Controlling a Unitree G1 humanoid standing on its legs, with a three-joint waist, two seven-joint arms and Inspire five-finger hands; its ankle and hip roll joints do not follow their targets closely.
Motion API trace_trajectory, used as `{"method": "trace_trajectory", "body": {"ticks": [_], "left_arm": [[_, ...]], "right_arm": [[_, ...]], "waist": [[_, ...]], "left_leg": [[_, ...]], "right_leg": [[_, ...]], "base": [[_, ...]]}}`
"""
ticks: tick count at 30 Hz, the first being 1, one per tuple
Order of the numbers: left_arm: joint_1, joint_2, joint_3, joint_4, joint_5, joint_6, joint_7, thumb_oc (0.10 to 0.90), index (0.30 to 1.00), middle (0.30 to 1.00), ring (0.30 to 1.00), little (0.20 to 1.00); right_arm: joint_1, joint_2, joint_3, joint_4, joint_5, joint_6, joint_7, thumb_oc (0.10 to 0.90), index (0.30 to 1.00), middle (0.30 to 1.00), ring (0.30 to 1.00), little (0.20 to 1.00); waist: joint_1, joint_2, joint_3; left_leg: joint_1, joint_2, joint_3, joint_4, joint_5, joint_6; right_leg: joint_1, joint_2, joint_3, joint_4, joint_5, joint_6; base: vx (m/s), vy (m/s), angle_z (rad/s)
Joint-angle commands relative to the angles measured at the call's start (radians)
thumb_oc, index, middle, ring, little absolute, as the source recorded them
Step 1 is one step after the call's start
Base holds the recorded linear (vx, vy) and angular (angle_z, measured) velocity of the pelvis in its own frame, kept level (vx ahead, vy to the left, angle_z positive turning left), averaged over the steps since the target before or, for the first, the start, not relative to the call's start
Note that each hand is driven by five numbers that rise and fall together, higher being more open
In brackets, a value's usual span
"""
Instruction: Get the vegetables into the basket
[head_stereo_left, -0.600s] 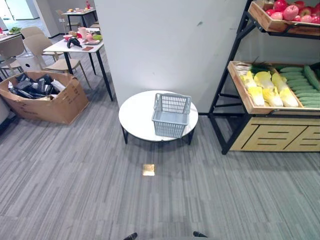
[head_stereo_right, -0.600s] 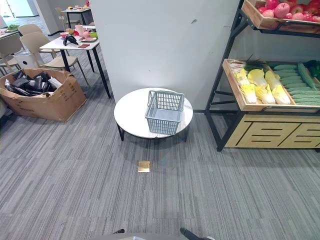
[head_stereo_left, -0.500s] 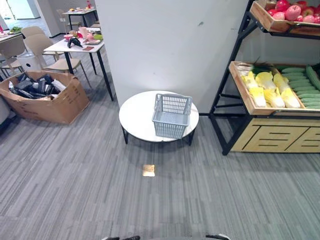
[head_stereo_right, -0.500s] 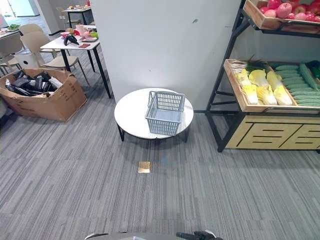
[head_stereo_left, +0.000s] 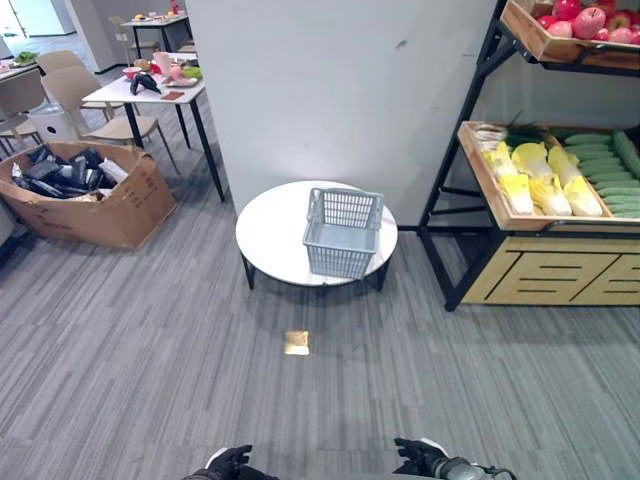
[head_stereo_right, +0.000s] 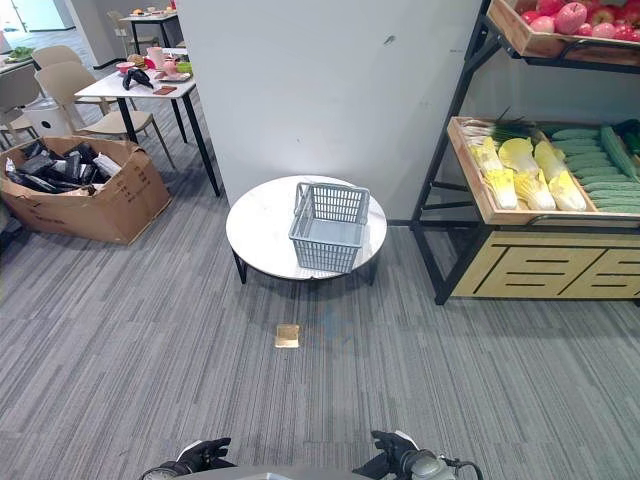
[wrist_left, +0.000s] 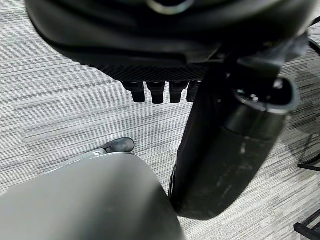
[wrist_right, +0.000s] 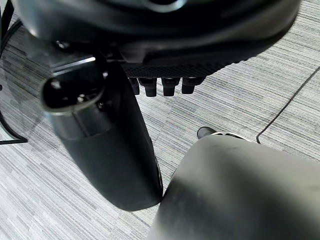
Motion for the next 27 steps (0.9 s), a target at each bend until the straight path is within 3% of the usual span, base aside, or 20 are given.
{"method": "trace_trajectory", "body": {"ticks": [1, 27], "left_arm": [[-0.016, -0.042, -0.02, 0.063, 0.039, -0.001, -0.008, 0.9, 1.0, 1.0, 1.0, 1.0], [-0.032, -0.033, -0.029, 0.065, 0.056, 0.004, -0.007, 0.9, 1.0, 1.0, 1.0, 1.0]], "right_arm": [[0.005, 0.003, 0.041, 0.075, 0.006, 0.009, 0.02, 0.9, 1.0, 1.0, 1.0, 1.0], [-0.003, -0.001, 0.046, 0.068, 0.009, 0.014, 0.031, 0.9, 1.0, 1.0, 1.0, 1.0]], "waist": [[-0.003, -0.023, 0.007], [0.004, -0.033, 0.017]], "left_leg": [[0.005, 0.033, 0.048, -0.004, -0.027, -0.063], [0.002, 0.018, 0.047, -0.004, -0.036, -0.052]], "right_leg": [[-0.006, -0.104, -0.011, -0.055, 0.105, 0.136], [-0.008, -0.116, -0.011, -0.055, 0.112, 0.144]], "base": [[0.0, 0.0, 0.0], [0.0, 0.0, 0.0]]}}
